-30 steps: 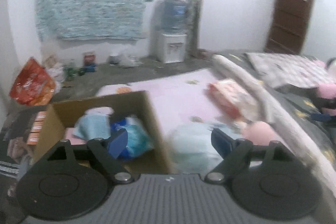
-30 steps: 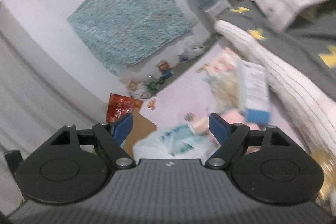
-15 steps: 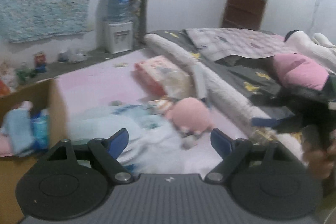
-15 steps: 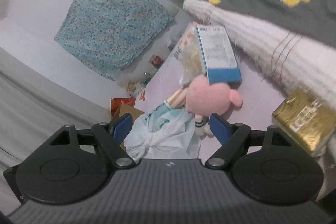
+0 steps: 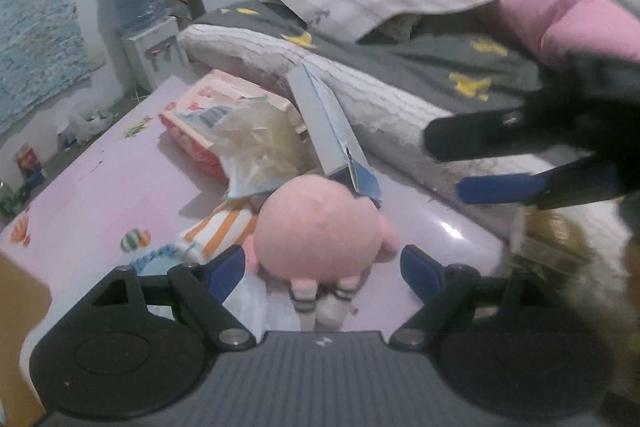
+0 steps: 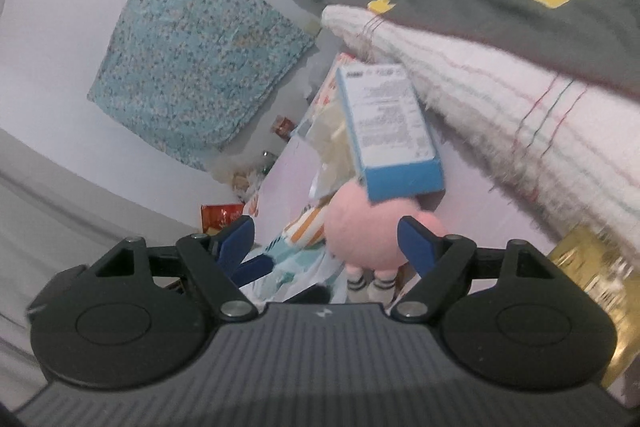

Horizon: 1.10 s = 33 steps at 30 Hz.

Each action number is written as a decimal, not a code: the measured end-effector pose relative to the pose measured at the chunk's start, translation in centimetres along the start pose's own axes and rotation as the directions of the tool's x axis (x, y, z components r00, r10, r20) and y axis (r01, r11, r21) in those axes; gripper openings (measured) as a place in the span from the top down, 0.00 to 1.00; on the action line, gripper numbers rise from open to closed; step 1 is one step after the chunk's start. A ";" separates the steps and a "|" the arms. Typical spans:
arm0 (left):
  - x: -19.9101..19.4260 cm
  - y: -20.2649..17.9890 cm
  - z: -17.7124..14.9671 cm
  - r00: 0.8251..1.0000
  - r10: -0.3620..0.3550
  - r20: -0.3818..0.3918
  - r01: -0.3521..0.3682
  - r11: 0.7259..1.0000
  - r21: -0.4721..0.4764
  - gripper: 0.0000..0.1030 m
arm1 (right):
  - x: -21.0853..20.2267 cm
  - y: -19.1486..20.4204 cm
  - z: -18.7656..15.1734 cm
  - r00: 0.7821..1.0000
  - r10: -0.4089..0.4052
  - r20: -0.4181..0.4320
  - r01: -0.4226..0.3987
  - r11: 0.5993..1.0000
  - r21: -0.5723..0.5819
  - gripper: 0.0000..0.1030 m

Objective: Organize soft objects
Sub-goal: 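Reach the left tool to the pink plush toy while the right tool reaches the medicine box, then close the left tool on the pink plush while the right tool grips the white-blue medicine box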

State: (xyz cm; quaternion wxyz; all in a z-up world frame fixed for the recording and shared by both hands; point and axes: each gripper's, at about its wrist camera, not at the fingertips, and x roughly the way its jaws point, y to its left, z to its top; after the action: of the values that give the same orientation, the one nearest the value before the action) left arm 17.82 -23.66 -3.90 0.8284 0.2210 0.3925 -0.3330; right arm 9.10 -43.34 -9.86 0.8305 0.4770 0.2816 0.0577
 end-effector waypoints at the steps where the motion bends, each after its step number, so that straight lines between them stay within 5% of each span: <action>1: 0.9 -0.2 0.4 1.000 0.007 -0.012 -0.007 1.000 0.013 0.16 | 0.1 -0.3 0.4 1.000 0.001 0.006 -0.001 1.000 0.006 0.23; 5: 4.0 -1.3 1.5 0.997 0.037 -0.063 -0.031 0.996 0.084 0.15 | 0.8 -0.7 1.9 1.000 -0.015 0.008 0.015 1.000 -0.002 0.23; 10: 6.4 -1.6 2.2 0.992 0.074 -0.107 -0.064 0.993 0.099 0.11 | 4.5 2.4 5.6 0.992 -0.112 -0.049 0.102 0.980 -0.168 0.18; 22: 7.7 -1.1 2.7 0.987 0.058 -0.152 -0.048 0.997 0.068 0.06 | 16.6 2.0 9.3 0.936 -0.308 -0.169 0.240 0.912 -0.332 0.18; 25: 7.9 -0.7 2.9 0.987 0.044 -0.157 -0.037 0.998 0.051 0.06 | 17.4 1.4 9.2 0.931 -0.325 -0.165 0.256 0.905 -0.339 0.28; 33: 7.4 0.9 2.5 0.993 -0.017 -0.118 0.016 1.000 -0.013 0.13 | 14.1 0.3 9.5 0.968 -0.231 -0.101 0.197 0.944 -0.266 0.35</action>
State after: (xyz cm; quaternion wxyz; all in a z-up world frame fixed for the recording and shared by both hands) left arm 23.19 -27.43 -8.18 0.8020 0.2323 0.4448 -0.3240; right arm 25.89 -45.23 -11.75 0.8659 0.3284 0.3758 0.0338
